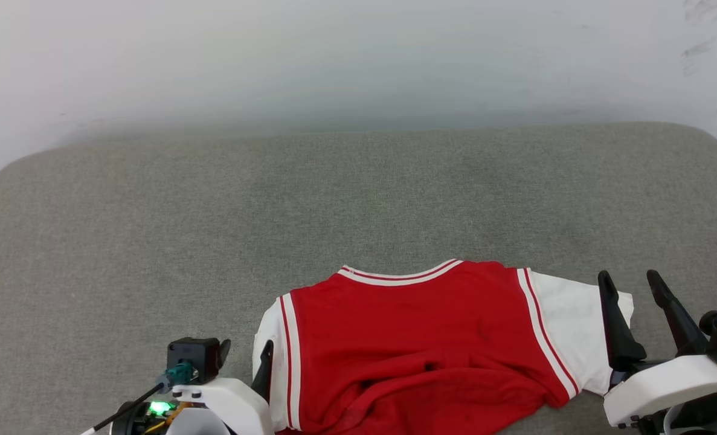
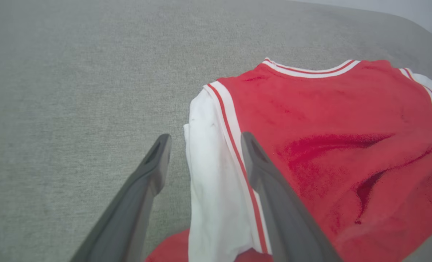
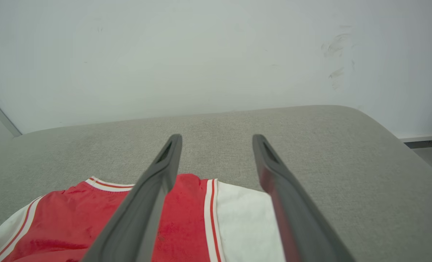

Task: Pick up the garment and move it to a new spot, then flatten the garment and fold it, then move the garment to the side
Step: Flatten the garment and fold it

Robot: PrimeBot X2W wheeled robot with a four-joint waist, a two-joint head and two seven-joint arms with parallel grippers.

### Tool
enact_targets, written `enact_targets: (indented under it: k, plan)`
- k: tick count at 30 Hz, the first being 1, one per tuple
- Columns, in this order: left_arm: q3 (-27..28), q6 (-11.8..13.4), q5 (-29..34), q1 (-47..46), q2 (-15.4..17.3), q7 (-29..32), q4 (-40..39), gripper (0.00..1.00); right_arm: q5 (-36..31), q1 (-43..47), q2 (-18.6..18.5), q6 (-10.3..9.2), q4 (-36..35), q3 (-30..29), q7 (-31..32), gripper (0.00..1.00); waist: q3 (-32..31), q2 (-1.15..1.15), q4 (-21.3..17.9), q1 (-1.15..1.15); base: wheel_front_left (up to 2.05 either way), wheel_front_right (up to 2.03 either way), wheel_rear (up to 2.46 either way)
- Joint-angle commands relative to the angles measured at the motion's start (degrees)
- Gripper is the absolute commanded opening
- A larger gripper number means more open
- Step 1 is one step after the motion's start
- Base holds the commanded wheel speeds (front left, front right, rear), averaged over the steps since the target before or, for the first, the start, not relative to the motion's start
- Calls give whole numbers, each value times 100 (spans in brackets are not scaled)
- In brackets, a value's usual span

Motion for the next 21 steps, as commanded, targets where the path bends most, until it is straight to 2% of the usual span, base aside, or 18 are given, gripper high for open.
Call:
enact_targets:
  k: [1,4,10,13,14,21]
  plan:
    - [88,72,73,-52,23,-214,-92,100,12,84,14,-2,-26,-15,34,100,-107,0,-14,0,0,0,0]
    - [218,182,147,-30,77,-434,-247,100,91,169,13,-2,16,-120,125,100,-216,0,-19,0,0,0,0]
    - [475,430,385,-127,256,-866,-889,100,373,42,-19,-2,547,-757,1038,100,-170,0,19,0,0,0,0]
    - [559,496,493,-191,304,-1039,-1181,100,547,-224,-240,-2,953,-1031,1644,100,10,0,99,0,0,0,0]
    - [559,496,493,-191,304,-1039,-1181,100,547,-224,-240,-2,953,-1031,1644,100,10,0,99,0,0,0,0]
    - [615,582,679,-479,302,-1219,-1655,100,911,-1134,-904,-2,1826,-1164,3017,100,634,0,362,0,0,0,0]
